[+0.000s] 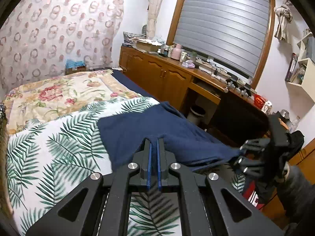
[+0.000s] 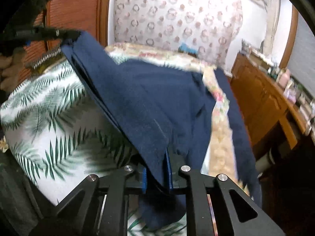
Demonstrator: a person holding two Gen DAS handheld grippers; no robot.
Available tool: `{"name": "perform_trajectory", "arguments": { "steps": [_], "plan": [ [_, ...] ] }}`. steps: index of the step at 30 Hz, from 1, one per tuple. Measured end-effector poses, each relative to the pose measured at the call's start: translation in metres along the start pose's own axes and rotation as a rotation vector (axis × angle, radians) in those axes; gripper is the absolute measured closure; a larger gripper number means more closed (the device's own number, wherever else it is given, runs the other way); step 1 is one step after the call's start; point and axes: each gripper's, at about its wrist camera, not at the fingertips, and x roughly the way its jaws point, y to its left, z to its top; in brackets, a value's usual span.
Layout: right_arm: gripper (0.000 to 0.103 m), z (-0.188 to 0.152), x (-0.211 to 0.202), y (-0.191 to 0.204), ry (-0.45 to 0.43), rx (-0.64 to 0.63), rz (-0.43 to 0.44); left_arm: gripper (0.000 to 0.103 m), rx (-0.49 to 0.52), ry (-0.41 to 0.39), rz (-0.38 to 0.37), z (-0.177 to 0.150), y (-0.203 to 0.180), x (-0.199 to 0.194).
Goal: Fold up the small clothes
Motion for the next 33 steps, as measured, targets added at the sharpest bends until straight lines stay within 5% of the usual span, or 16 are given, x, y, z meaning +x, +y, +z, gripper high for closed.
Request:
{"name": "perform_trajectory", "arguments": {
  "steps": [5,15,33],
  "plan": [
    [0.09,0.036,-0.004,-0.014,-0.101,0.025,-0.004,0.098,-0.014,-0.006,0.02,0.016,0.022,0.01],
    [0.091,0.092,0.054,-0.039,-0.129,0.062,0.031,0.098,-0.038,0.043,0.07,0.038,0.061,0.058],
    [0.094,0.103,0.109,-0.087,-0.078,0.145,0.1,0.098,-0.035,0.137,0.069,0.054,0.095,0.122]
  ]
}}
